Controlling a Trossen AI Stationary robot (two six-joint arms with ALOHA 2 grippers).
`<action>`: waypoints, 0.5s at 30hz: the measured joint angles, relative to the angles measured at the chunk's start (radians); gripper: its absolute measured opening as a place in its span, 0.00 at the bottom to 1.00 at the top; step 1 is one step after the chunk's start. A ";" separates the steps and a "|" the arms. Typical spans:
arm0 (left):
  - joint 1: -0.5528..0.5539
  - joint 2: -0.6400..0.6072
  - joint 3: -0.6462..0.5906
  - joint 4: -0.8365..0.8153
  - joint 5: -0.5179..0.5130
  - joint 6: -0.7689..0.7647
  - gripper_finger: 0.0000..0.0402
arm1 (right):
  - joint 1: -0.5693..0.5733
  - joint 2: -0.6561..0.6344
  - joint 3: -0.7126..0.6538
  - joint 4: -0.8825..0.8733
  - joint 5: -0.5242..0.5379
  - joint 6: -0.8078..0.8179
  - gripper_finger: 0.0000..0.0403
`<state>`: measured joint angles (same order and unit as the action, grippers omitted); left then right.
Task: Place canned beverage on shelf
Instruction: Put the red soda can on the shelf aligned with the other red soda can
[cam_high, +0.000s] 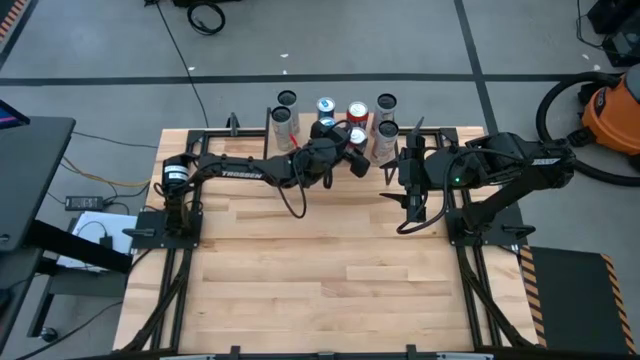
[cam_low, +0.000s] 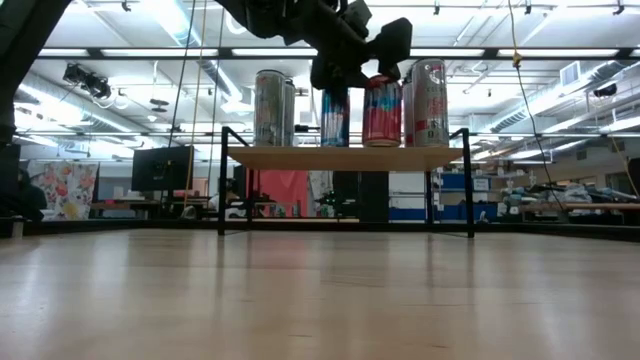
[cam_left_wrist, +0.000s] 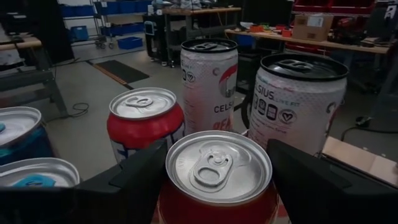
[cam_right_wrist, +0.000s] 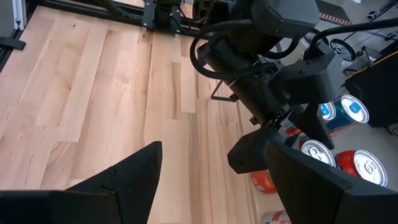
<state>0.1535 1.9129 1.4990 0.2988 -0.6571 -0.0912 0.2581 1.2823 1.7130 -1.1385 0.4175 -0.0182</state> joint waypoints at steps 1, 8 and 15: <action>0.000 0.000 0.000 0.001 -0.001 -0.001 0.70 | 0.000 0.000 0.000 0.000 0.000 0.000 0.73; 0.000 -0.001 0.000 0.009 -0.004 -0.002 0.70 | 0.000 0.000 0.000 0.000 0.000 0.000 0.73; 0.000 -0.003 0.000 0.005 -0.004 0.004 0.71 | 0.000 0.000 0.000 0.000 0.000 0.000 0.73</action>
<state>0.1535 1.9099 1.4994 0.3038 -0.6609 -0.0873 0.2581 1.2823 1.7130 -1.1385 0.4171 -0.0181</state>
